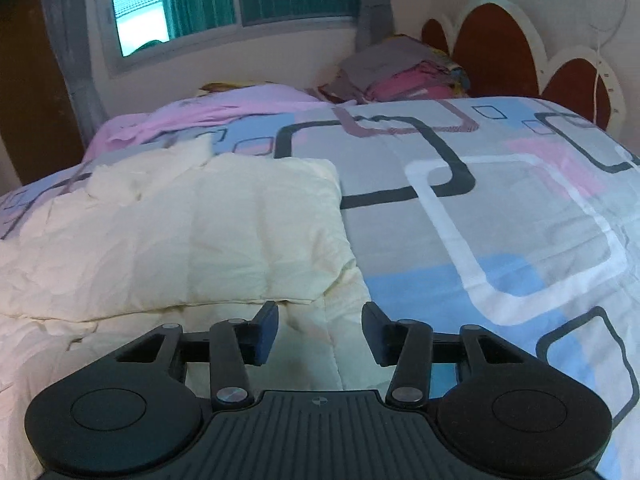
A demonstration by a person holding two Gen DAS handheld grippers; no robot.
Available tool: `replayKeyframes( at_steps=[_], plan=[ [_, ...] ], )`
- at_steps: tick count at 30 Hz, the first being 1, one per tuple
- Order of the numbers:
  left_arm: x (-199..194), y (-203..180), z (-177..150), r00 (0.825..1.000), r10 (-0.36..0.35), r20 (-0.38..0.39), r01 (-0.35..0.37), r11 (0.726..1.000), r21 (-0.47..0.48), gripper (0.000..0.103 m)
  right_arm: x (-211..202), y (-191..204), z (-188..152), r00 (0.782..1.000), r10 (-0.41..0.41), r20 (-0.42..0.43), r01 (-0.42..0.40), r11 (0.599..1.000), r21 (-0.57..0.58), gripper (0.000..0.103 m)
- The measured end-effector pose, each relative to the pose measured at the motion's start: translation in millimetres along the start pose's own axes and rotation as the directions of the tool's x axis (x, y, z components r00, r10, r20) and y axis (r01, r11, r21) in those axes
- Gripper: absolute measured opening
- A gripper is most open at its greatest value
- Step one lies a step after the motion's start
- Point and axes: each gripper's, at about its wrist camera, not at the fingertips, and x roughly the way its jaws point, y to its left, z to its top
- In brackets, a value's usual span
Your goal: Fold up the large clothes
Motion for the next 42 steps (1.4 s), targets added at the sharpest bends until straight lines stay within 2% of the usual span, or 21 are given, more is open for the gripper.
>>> replayKeyframes(
  at_steps=[3, 5, 11, 13, 18, 20, 21, 22, 24, 27, 30, 32, 34, 37, 42],
  plan=[
    [2, 45, 3, 1.0, -0.008, -0.005, 0.007, 0.987, -0.163, 0.054, 1, 8, 2, 1.0, 0.001, -0.003, -0.001, 1.0, -0.001, 0.047],
    [1, 60, 4, 0.999, -0.036, -0.004, 0.034, 0.974, -0.226, 0.049, 0, 16, 5, 1.0, 0.002, 0.0, -0.002, 1.0, -0.006, 0.047],
    [-11, 70, -9, 0.995, -0.098, -0.015, 0.09, 0.957, -0.275, 0.05, -2, 37, 10, 1.0, 0.004, 0.019, -0.004, 1.0, -0.007, 0.047],
    [-7, 72, -9, 0.994, -0.107, 0.002, 0.103, 0.951, -0.292, 0.055, -2, 42, 8, 1.0, 0.011, 0.023, -0.011, 1.0, 0.002, 0.047],
    [23, 95, 12, 0.987, -0.123, 0.1, 0.155, 0.873, -0.462, 0.059, 4, 53, 7, 1.0, 0.007, 0.009, -0.008, 0.999, 0.042, 0.047],
    [32, 97, 22, 0.986, -0.118, 0.116, 0.16, 0.858, -0.488, 0.045, 4, 55, 9, 1.0, 0.002, 0.011, -0.003, 0.998, 0.058, 0.047],
    [37, 96, 27, 0.985, -0.13, 0.114, 0.169, 0.861, -0.48, 0.016, 4, 55, 10, 1.0, -0.005, 0.016, 0.004, 0.998, 0.061, 0.047],
    [41, 94, 32, 0.985, -0.135, 0.111, 0.172, 0.864, -0.473, 0.009, 5, 55, 11, 1.0, -0.009, 0.018, 0.008, 0.998, 0.066, 0.047],
    [38, 84, 43, 0.978, -0.143, 0.155, 0.199, 0.872, -0.447, 0.008, 7, 54, 15, 1.0, -0.009, 0.014, 0.008, 0.996, 0.086, 0.047],
    [26, 56, 58, 0.96, -0.18, 0.213, 0.248, 0.902, -0.353, 0.008, 7, 54, 20, 1.0, -0.008, 0.025, 0.006, 0.995, 0.098, 0.047],
    [14, 4, 69, 0.939, -0.254, 0.231, 0.302, 0.932, -0.201, 0.008, 10, 60, 22, 1.0, 0.007, 0.03, -0.01, 0.995, 0.097, 0.047],
    [7, -37, 69, 0.924, -0.312, 0.222, 0.34, 0.936, -0.096, 0.008, 13, 65, 24, 0.999, 0.023, 0.033, -0.026, 0.995, 0.097, 0.047],
    [2, -79, 64, 0.905, -0.373, 0.203, 0.379, 0.925, 0.007, 0.008, 17, 69, 26, 0.998, 0.041, 0.037, -0.044, 0.995, 0.093, 0.047],
    [-3, -138, 52, 0.889, -0.434, 0.145, 0.417, 0.899, 0.132, 0.008, 23, 70, 31, 0.997, 0.062, 0.043, -0.066, 0.994, 0.09, 0.047],
    [-9, -231, 25, 0.846, -0.532, 0.048, 0.494, 0.813, 0.307, 0.008, 30, 53, 38, 0.996, 0.078, 0.05, -0.084, 0.988, 0.132, 0.047]
  ],
)
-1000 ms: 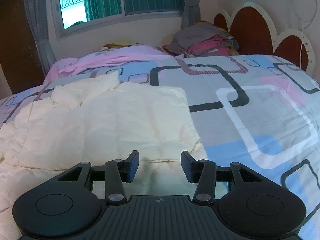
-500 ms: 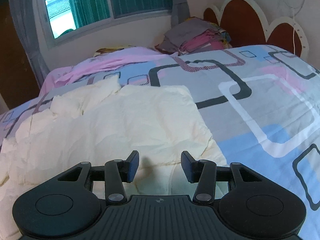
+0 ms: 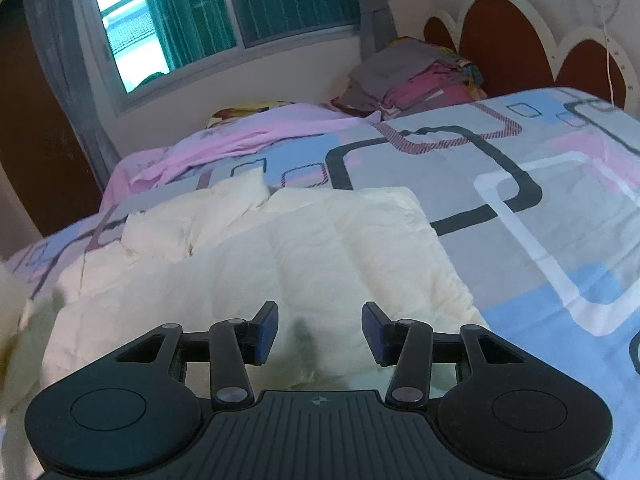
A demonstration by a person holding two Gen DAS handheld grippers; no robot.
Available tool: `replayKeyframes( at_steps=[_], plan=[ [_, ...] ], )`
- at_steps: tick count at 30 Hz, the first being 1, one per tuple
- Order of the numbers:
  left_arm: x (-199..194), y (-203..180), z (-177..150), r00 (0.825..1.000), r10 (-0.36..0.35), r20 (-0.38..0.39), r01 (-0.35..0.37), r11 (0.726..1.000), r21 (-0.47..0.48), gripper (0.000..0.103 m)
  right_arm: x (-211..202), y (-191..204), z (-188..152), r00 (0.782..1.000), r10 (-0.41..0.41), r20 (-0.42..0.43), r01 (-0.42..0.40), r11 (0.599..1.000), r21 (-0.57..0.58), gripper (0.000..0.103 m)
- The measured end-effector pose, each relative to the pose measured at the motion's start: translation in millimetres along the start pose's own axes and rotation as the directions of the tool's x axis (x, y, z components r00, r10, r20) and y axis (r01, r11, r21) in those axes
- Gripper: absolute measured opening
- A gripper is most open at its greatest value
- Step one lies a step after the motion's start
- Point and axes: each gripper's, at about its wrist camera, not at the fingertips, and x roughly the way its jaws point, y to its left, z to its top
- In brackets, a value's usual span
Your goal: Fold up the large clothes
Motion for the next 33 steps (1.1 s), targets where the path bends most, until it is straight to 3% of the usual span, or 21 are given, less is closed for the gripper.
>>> replayKeyframes(
  at_steps=[5, 9, 16, 17, 19, 20, 21, 22, 25, 27, 30, 33],
  plan=[
    [45, -73, -10, 0.991, -0.096, -0.091, 0.108, 0.985, 0.137, 0.008, -3, -26, 5, 1.0, 0.004, 0.003, -0.004, 0.999, 0.042, 0.047],
    [61, -114, -32, 0.973, -0.162, -0.164, 0.191, 0.965, 0.177, 0.008, -6, -50, 10, 1.0, -0.005, 0.008, 0.004, 0.997, 0.08, 0.047],
    [101, -163, -67, 0.937, -0.206, -0.284, 0.274, 0.935, 0.227, 0.009, -16, -84, 16, 1.0, 0.0, 0.01, -0.002, 0.988, 0.155, 0.048],
    [101, -169, -72, 0.933, -0.208, -0.294, 0.283, 0.928, 0.242, 0.012, -17, -86, 17, 1.0, 0.006, 0.013, -0.008, 0.986, 0.165, 0.048],
    [102, -175, -77, 0.93, -0.215, -0.298, 0.298, 0.916, 0.267, 0.037, -19, -90, 19, 1.0, 0.011, 0.016, -0.013, 0.983, 0.185, 0.054],
    [99, -175, -75, 0.92, -0.243, -0.308, 0.325, 0.911, 0.253, 0.047, -21, -91, 19, 1.0, 0.016, 0.021, -0.02, 0.981, 0.193, 0.08],
    [95, -174, -71, 0.911, -0.273, -0.31, 0.351, 0.907, 0.233, 0.069, -23, -90, 20, 0.999, 0.033, 0.042, -0.041, 0.979, 0.198, 0.09],
    [86, -170, -68, 0.911, -0.292, -0.29, 0.361, 0.907, 0.22, 0.08, -24, -88, 22, 0.996, 0.064, 0.058, -0.074, 0.978, 0.196, 0.09],
    [57, -147, -55, 0.935, -0.277, -0.22, 0.327, 0.915, 0.237, 0.075, -19, -74, 27, 0.992, 0.113, 0.056, -0.122, 0.977, 0.175, 0.09],
    [38, -116, -45, 0.952, -0.251, -0.174, 0.285, 0.936, 0.208, 0.068, -12, -62, 28, 0.986, 0.161, 0.043, -0.165, 0.972, 0.167, 0.086],
    [19, -63, -31, 0.982, -0.148, -0.115, 0.168, 0.968, 0.188, 0.064, -3, -48, 30, 0.981, 0.192, 0.041, -0.196, 0.964, 0.177, 0.08],
    [13, -10, -25, 0.993, -0.041, -0.112, 0.057, 0.988, 0.142, 0.064, 11, -42, 31, 0.981, 0.194, -0.014, -0.188, 0.963, 0.195, 0.08]
  ],
)
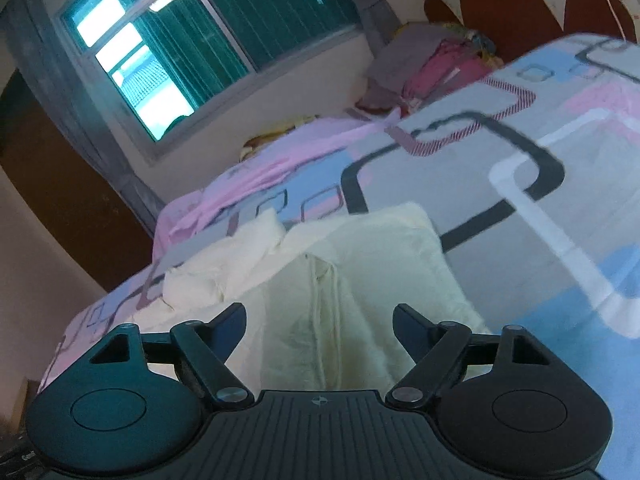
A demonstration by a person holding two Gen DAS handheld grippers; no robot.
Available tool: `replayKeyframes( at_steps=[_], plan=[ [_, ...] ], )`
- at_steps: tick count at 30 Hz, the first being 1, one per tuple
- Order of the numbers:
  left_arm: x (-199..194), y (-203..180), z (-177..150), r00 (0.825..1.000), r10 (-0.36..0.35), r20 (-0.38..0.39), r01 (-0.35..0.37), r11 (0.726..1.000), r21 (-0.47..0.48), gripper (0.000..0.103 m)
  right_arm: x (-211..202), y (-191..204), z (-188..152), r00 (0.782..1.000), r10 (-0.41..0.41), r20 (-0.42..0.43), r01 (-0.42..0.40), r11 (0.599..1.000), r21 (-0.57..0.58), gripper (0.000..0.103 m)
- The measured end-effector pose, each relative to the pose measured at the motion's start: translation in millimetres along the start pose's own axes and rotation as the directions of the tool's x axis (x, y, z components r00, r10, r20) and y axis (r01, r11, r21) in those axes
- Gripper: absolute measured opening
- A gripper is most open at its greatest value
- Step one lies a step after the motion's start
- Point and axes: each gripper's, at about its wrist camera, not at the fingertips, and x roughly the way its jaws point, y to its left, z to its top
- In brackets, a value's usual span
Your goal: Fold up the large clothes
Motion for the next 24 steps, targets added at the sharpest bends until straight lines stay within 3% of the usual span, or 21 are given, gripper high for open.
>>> replayKeyframes(
  at_steps=[3, 4, 6, 8, 9, 13, 15, 17, 20, 21, 22, 23, 24],
  plan=[
    [8, 36, -4, 0.997, 0.068, -0.04, -0.069, 0.997, -0.044, 0.06, 24, 3, -4, 0.996, -0.008, -0.09, 0.006, 1.0, -0.017, 0.08],
    [12, 42, -5, 0.995, 0.082, -0.052, -0.085, 0.995, -0.045, 0.059, 30, 4, -7, 0.995, -0.005, -0.105, 0.002, 1.0, -0.029, 0.073],
    [20, 50, -8, 0.993, 0.086, -0.076, -0.09, 0.994, -0.054, 0.058, 40, 10, -10, 0.99, -0.003, -0.139, -0.006, 0.998, -0.059, 0.022],
    [25, 53, -8, 0.993, 0.08, -0.081, -0.085, 0.995, -0.051, 0.058, 36, 18, -10, 0.993, -0.01, -0.119, -0.002, 0.995, -0.103, 0.009],
    [27, 50, -7, 0.994, 0.077, -0.077, -0.08, 0.996, -0.045, 0.058, 28, 23, -9, 0.996, -0.013, -0.091, 0.002, 0.992, -0.13, 0.008],
    [35, 42, -12, 0.995, 0.055, -0.082, -0.055, 0.998, 0.0, 0.059, 6, 27, -12, 0.998, -0.063, -0.015, 0.058, 0.979, -0.196, 0.008],
    [42, 38, -18, 0.993, 0.056, -0.102, -0.053, 0.998, 0.03, 0.06, 24, 20, -21, 0.991, -0.118, -0.064, 0.103, 0.973, -0.205, 0.008],
    [48, 40, -21, 0.992, 0.053, -0.117, -0.05, 0.998, 0.029, 0.06, 42, 10, -29, 0.987, -0.125, -0.105, 0.104, 0.978, -0.183, 0.009],
    [46, 43, -16, 0.989, 0.045, -0.137, -0.04, 0.998, 0.04, 0.06, 39, 14, -27, 0.985, -0.144, -0.096, 0.125, 0.975, -0.186, 0.012],
    [43, 43, -13, 0.99, 0.049, -0.134, -0.044, 0.998, 0.042, 0.06, 32, 17, -25, 0.983, -0.168, -0.074, 0.151, 0.969, -0.197, 0.033],
    [37, 45, -9, 0.992, 0.053, -0.116, -0.048, 0.998, 0.043, 0.067, 21, 21, -21, 0.977, -0.211, -0.018, 0.202, 0.957, -0.209, 0.049],
    [31, 47, -4, 0.995, 0.058, -0.082, -0.054, 0.998, 0.045, 0.075, 9, 24, -20, 0.975, -0.218, 0.047, 0.223, 0.949, -0.223, 0.074],
    [26, 49, 1, 0.996, 0.068, -0.052, -0.065, 0.997, 0.046, 0.085, 0, 29, -18, 0.976, -0.199, 0.091, 0.216, 0.947, -0.238, 0.074]
  ],
)
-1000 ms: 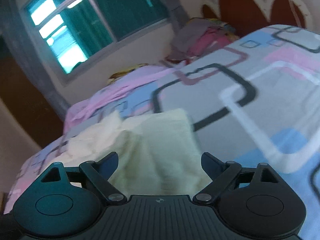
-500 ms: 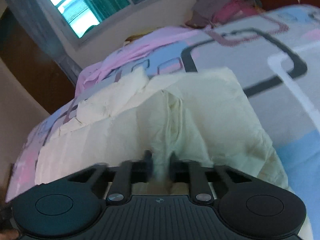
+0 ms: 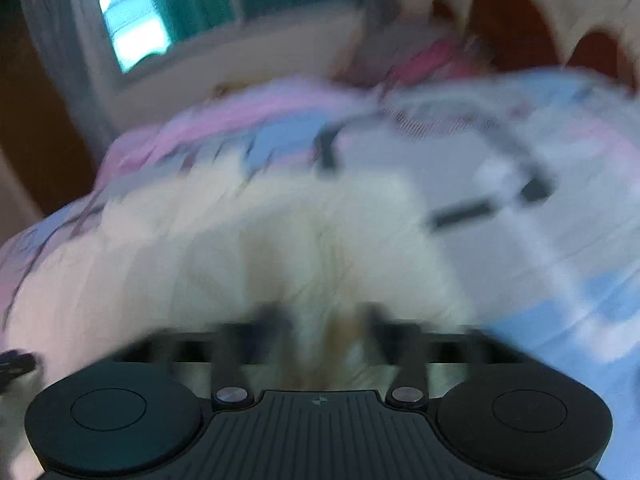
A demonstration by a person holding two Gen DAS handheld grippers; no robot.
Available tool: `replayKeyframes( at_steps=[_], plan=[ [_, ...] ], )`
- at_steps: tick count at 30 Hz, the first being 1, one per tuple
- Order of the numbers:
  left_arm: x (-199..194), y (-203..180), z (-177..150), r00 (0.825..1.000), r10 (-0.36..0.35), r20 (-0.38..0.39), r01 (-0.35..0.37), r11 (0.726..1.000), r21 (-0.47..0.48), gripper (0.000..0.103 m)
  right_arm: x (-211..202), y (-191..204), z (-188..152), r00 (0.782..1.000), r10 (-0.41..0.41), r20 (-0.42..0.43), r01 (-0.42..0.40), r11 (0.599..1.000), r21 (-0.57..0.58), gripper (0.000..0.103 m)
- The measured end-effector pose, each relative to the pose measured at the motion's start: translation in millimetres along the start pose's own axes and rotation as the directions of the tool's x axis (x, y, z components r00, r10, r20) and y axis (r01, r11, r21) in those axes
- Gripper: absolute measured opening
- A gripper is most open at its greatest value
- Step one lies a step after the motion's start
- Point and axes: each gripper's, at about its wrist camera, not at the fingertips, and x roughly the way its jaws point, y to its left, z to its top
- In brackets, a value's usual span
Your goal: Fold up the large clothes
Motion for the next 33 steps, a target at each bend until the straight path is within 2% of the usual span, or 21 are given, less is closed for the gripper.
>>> replayKeyframes(
  at_steps=[2, 3, 4, 9, 12, 14, 17, 20, 22, 24, 27, 29, 31, 33],
  plan=[
    [0, 5, 14, 0.999, 0.005, 0.036, -0.005, 1.0, -0.001, 0.085, -3, 7, 11, 0.999, 0.03, 0.025, -0.029, 0.999, -0.031, 0.07],
    [5, 5, 21, 0.999, -0.001, 0.038, 0.001, 1.0, 0.0, 0.083, 1, 13, 16, 0.998, 0.059, 0.022, -0.057, 0.997, -0.056, 0.056],
    [12, 5, 29, 0.999, -0.005, 0.038, 0.004, 1.0, 0.007, 0.082, 8, 21, 21, 0.998, 0.069, 0.01, -0.067, 0.994, -0.089, 0.051],
    [58, 0, 53, 1.0, -0.008, 0.007, 0.007, 0.998, 0.066, 0.08, 61, 49, 25, 0.996, 0.068, -0.056, -0.079, 0.971, -0.226, 0.049],
    [88, 8, 53, 0.999, 0.0, -0.052, 0.003, 0.998, 0.059, 0.083, 90, 45, 13, 0.995, -0.006, -0.098, -0.022, 0.958, -0.287, 0.049],
    [103, 17, 45, 0.995, -0.014, -0.095, 0.019, 0.999, 0.045, 0.084, 102, 35, 2, 0.993, -0.028, -0.117, -0.007, 0.958, -0.288, 0.05],
    [108, 25, 38, 0.996, -0.022, -0.085, 0.024, 0.999, 0.026, 0.085, 109, 25, -2, 0.993, -0.007, -0.118, -0.026, 0.963, -0.27, 0.05],
    [102, 23, 37, 0.997, -0.006, -0.071, 0.008, 0.999, 0.031, 0.085, 106, 27, 0, 0.992, -0.022, -0.126, -0.014, 0.959, -0.283, 0.05],
    [88, 20, 40, 0.998, 0.027, -0.058, -0.025, 0.999, 0.029, 0.082, 88, 29, 8, 0.996, -0.048, -0.079, 0.025, 0.963, -0.269, 0.05],
    [59, 18, 38, 1.0, 0.009, 0.005, -0.009, 1.0, 0.024, 0.082, 54, 24, 10, 0.999, -0.008, -0.032, 0.001, 0.975, -0.221, 0.05],
    [16, 11, 19, 0.998, -0.013, 0.054, 0.012, 1.0, 0.028, 0.082, 24, 6, -1, 0.998, 0.022, -0.059, -0.03, 0.99, -0.135, 0.05],
    [0, 6, 4, 0.998, -0.017, 0.053, 0.016, 0.999, 0.029, 0.08, 20, -6, -11, 0.992, 0.038, -0.121, -0.047, 0.997, -0.069, 0.05],
    [-4, 0, -10, 0.998, -0.031, 0.047, 0.03, 0.999, 0.029, 0.078, 20, -9, -18, 0.987, 0.072, -0.146, -0.077, 0.997, -0.024, 0.05],
    [7, -6, -17, 1.0, -0.02, 0.003, 0.02, 0.999, 0.049, 0.076, 24, -6, -20, 0.98, 0.115, -0.162, -0.117, 0.993, -0.006, 0.049]
  ],
)
